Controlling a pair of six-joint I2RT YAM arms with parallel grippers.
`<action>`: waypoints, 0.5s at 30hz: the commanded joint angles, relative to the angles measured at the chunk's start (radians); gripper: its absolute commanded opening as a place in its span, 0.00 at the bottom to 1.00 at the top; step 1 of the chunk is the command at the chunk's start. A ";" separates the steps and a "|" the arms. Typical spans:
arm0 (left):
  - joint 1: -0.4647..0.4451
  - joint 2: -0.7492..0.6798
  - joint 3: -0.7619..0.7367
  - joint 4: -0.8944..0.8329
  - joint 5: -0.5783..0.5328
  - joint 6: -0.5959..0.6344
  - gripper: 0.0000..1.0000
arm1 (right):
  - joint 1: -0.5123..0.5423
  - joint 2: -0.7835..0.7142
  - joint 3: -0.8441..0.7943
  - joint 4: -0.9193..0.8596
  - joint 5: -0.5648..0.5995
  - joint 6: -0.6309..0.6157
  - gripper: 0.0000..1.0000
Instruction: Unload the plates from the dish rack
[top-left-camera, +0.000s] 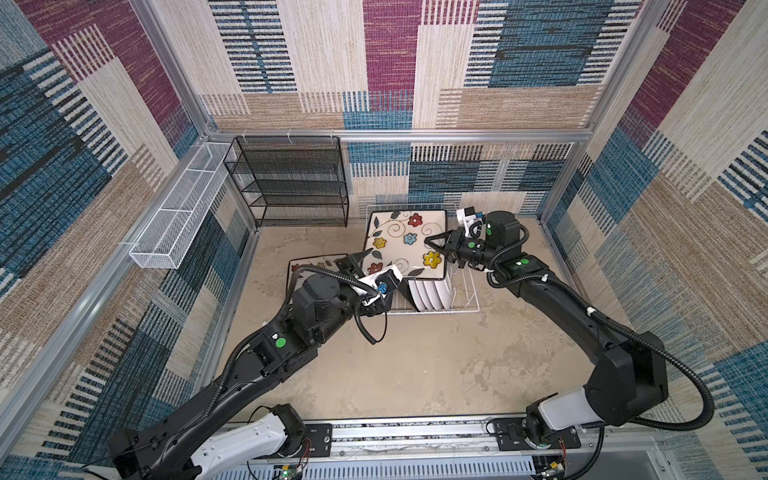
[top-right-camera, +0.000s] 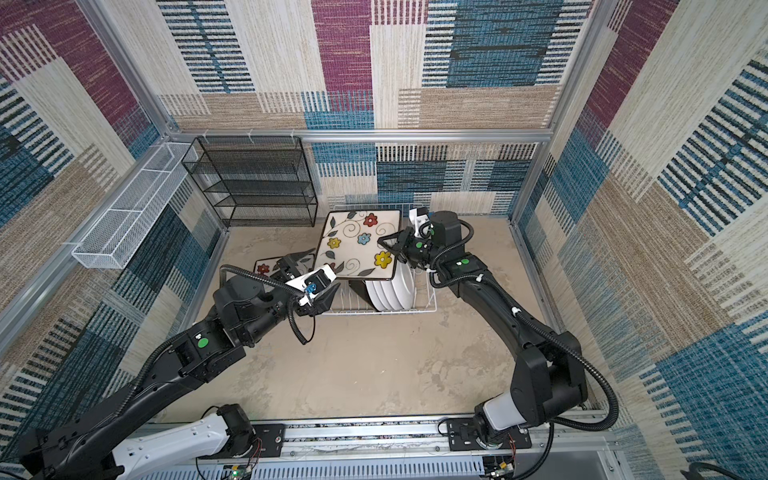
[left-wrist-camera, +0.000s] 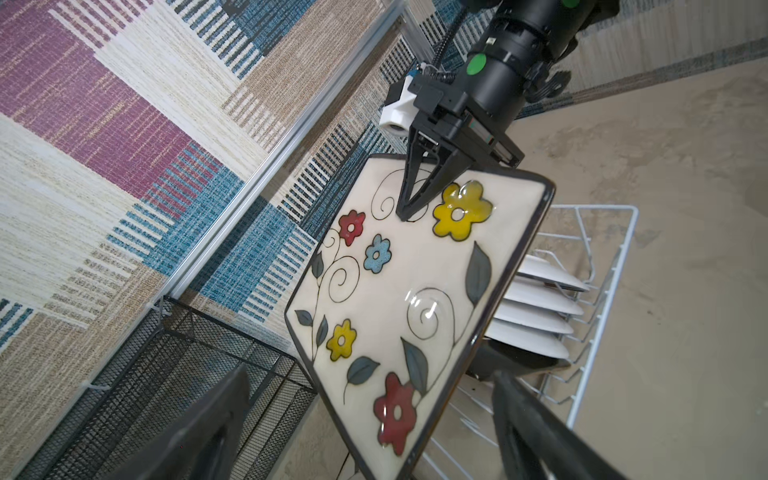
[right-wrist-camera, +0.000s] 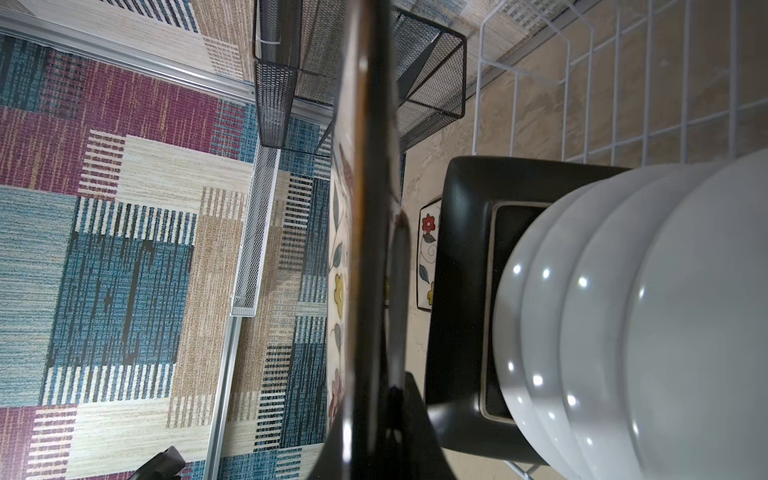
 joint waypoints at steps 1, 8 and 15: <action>0.013 -0.028 0.014 -0.042 0.042 -0.183 0.97 | -0.008 -0.036 -0.012 0.171 -0.034 0.004 0.00; 0.142 -0.018 0.085 -0.068 0.152 -0.502 0.99 | -0.025 -0.086 -0.046 0.177 -0.017 -0.032 0.00; 0.401 0.123 0.222 -0.181 0.416 -0.873 0.99 | -0.027 -0.116 -0.068 0.189 -0.028 -0.053 0.00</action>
